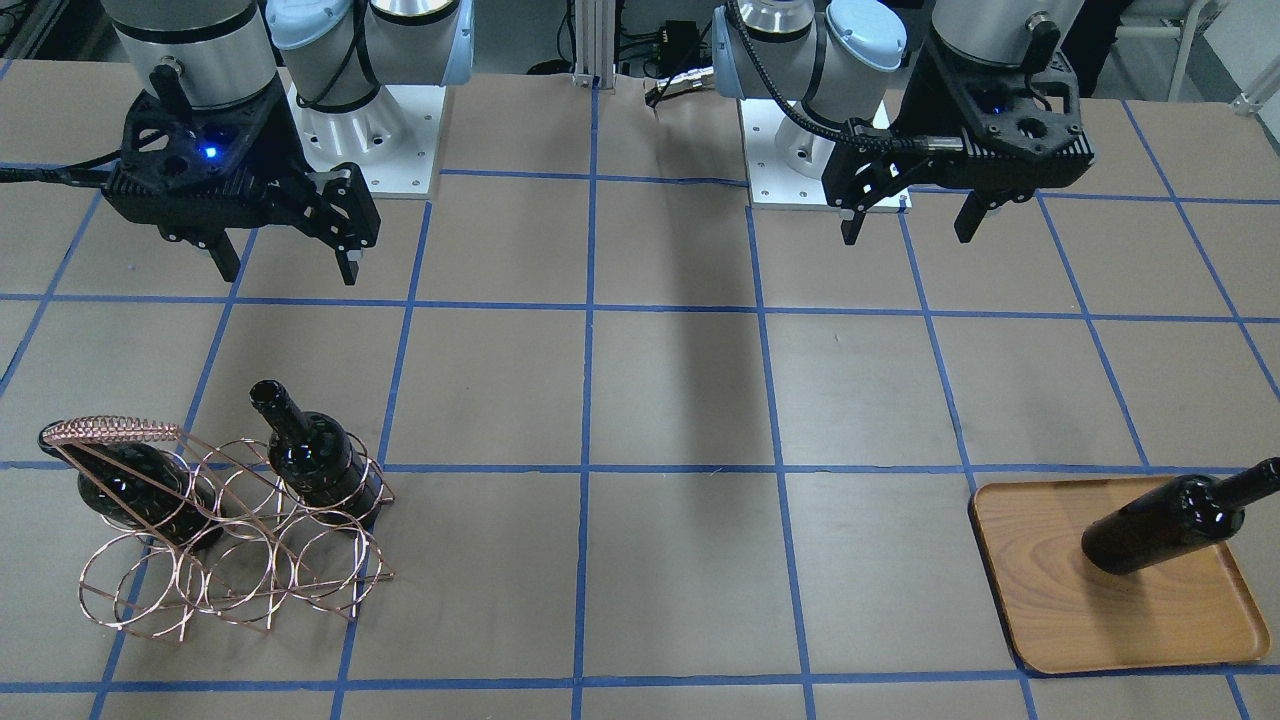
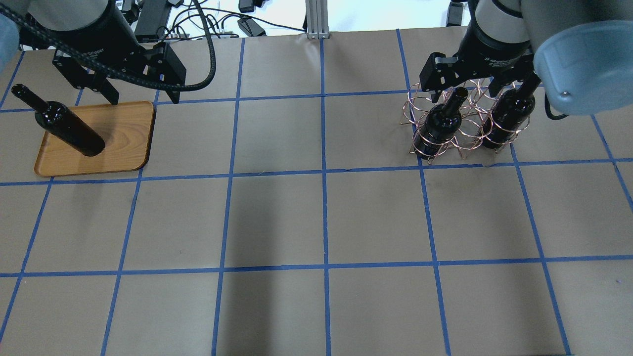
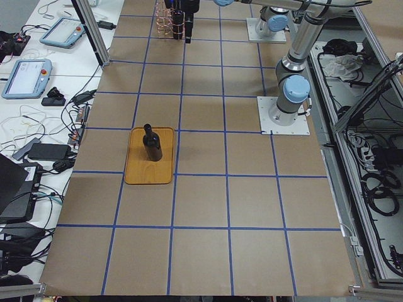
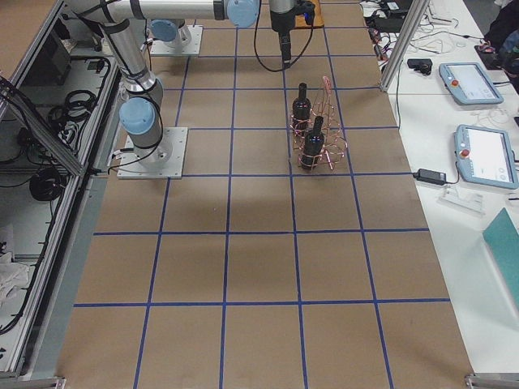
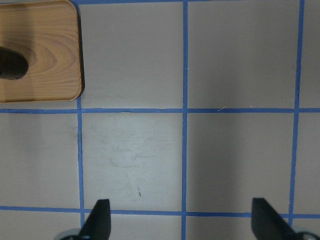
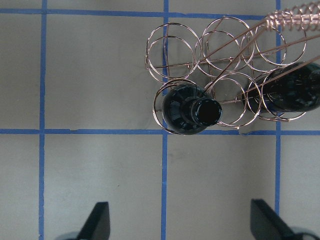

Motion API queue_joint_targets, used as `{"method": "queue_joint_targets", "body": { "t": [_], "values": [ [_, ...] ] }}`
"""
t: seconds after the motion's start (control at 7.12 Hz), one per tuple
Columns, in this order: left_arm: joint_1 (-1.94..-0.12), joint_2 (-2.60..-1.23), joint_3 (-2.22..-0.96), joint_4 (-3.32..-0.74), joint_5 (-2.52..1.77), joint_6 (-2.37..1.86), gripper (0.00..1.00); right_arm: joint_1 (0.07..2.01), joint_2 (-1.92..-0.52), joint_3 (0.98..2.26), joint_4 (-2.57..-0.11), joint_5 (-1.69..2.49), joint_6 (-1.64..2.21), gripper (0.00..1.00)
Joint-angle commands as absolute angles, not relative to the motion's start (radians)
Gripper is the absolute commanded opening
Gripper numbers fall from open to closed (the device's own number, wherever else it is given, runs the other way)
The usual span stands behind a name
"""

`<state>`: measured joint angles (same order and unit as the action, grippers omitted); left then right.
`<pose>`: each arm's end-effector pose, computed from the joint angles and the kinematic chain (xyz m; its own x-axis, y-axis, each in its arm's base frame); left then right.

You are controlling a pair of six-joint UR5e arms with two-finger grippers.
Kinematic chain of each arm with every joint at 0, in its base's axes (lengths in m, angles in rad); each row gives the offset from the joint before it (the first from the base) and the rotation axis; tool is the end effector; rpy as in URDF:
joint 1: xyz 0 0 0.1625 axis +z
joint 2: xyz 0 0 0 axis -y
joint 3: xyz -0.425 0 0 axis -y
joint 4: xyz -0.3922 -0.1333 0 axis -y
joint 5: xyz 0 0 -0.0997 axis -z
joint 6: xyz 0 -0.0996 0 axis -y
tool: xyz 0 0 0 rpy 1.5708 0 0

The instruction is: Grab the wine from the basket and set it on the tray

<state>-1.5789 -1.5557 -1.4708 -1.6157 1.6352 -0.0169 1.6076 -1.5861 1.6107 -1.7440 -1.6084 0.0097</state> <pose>-0.1309 -0.4886 0.5403 -0.9979 -0.0133 -0.0630 -0.0088 0.9974 -0.0712 0.1478 -0.4938 0.4941 -0.9991 -0.0216 0.0357 -0.0267 0.9886 -0.1484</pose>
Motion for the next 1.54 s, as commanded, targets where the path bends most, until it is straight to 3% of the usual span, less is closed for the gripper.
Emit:
{"method": "queue_joint_targets", "body": {
  "t": [0.0,1.4],
  "values": [
    [-1.583,-1.558,-1.471,-1.621,1.611,-0.017,1.00,1.608,-1.589,1.611,-1.741,-1.574,0.006,1.00],
    [-1.585,-1.552,-1.473,-1.615,1.577,-0.008,1.00,1.608,-1.583,1.611,-1.746,-1.563,0.008,1.00]
  ]
}}
